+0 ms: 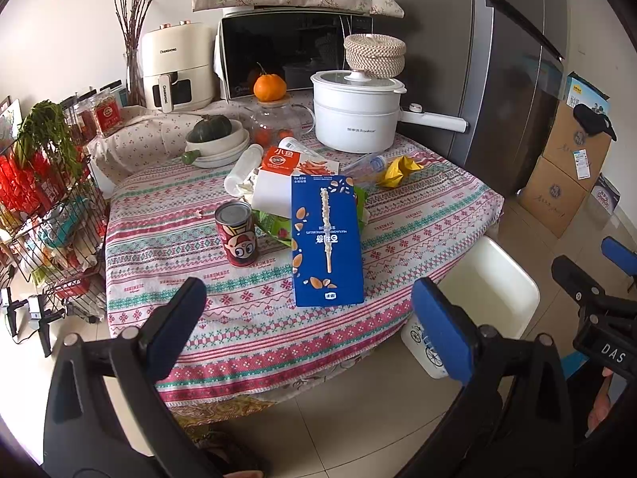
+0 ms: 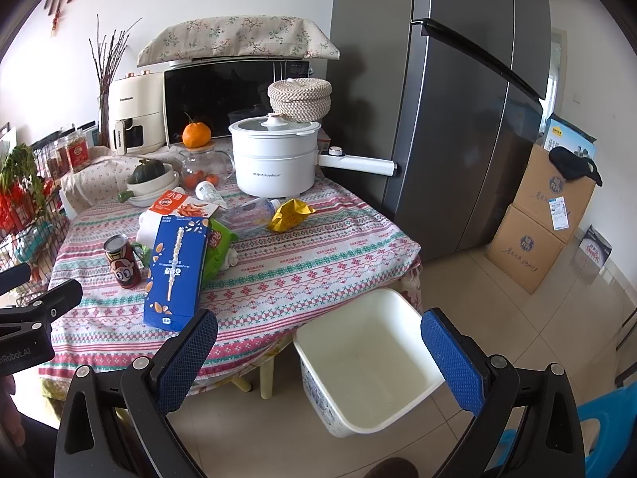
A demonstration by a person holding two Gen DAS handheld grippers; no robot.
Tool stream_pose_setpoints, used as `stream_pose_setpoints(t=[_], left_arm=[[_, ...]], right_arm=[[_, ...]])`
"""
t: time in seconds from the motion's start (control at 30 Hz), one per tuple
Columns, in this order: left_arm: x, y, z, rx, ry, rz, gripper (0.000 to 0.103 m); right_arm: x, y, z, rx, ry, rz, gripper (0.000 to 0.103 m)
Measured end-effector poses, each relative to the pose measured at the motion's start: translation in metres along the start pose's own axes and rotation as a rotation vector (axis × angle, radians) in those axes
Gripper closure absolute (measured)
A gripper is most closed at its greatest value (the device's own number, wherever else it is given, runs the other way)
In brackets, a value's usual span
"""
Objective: Collect trash
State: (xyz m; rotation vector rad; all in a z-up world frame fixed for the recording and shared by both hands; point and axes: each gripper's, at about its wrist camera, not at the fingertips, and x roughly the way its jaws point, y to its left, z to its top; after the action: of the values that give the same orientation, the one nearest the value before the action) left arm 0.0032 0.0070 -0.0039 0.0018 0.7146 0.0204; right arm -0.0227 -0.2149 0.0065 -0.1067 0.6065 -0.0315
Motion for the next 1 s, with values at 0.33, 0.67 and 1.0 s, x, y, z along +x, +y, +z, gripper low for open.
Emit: stream_pose_setpoints(t=[0.33,0.67,1.0], left_arm=[[0.0007,0.001,-0.0008,-0.001,0.0,-0.001,0.001],[0.0007,0.0025,-0.0013,-0.004,-0.004,0.0,0.001],[0.0021,0.0046,-0.0005,-0.002,-0.01,0.003,0.001]], right_arm=[[0.0,0.0003,0.0,0.0,-0.001,0.0,0.0],[-0.0002,-0.0002,0.0017,0.003,-0.003,0.001,0.0],[-0.0006,0.0004,0.0024,0.005,-0.005,0.001,0.0]])
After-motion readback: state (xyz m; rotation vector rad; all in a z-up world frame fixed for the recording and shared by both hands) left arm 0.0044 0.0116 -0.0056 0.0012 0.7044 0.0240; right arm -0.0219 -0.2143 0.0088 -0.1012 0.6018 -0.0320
